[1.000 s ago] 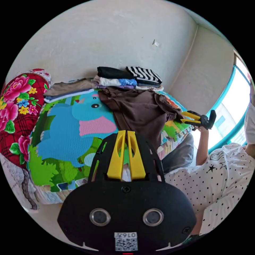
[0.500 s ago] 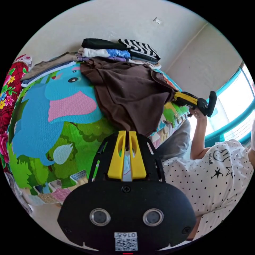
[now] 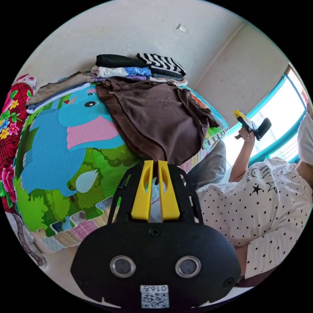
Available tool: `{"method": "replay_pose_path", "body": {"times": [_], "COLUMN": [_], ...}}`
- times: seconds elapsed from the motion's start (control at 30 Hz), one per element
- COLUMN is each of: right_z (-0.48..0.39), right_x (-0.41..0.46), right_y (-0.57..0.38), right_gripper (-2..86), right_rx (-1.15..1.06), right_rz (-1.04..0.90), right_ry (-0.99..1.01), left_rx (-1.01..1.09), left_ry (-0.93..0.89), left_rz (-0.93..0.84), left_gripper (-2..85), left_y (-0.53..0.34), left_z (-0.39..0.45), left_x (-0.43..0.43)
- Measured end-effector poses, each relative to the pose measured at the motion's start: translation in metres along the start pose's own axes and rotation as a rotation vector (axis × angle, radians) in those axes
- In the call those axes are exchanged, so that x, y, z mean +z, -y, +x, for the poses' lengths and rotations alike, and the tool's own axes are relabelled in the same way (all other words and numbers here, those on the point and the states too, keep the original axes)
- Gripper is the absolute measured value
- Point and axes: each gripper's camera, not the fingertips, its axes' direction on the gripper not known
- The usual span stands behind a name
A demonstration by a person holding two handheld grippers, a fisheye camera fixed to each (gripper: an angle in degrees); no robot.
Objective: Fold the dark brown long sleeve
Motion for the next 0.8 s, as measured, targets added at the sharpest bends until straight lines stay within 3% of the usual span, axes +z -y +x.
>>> {"method": "replay_pose_path", "body": {"times": [0.23, 0.4, 0.6, 0.8], "right_z": [-0.045, -0.058, -0.069, -0.053], "right_x": [0.169, 0.225, 0.208, 0.194], "right_y": [0.052, 0.059, 0.069, 0.168], "right_gripper": [5.6, 0.9, -0.1, 2.8], "right_rx": [-0.131, -0.094, -0.197, -0.082], "right_rz": [-0.43, -0.569, -0.548, -0.117], "right_ry": [0.07, 0.114, 0.197, 0.151], "left_rx": [-0.046, -0.006, -0.015, 0.018], "left_ry": [0.006, -0.023, -0.136, -0.129], "left_rz": [-0.137, -0.131, -0.005, -0.032], "left_gripper": [2.7, -0.5, -0.8, -0.8], "left_y": [0.002, -0.029, -0.063, -0.077], "left_z": [0.003, 0.013, 0.011, 0.024], "left_x": [0.034, 0.026, -0.005, 0.005]}}
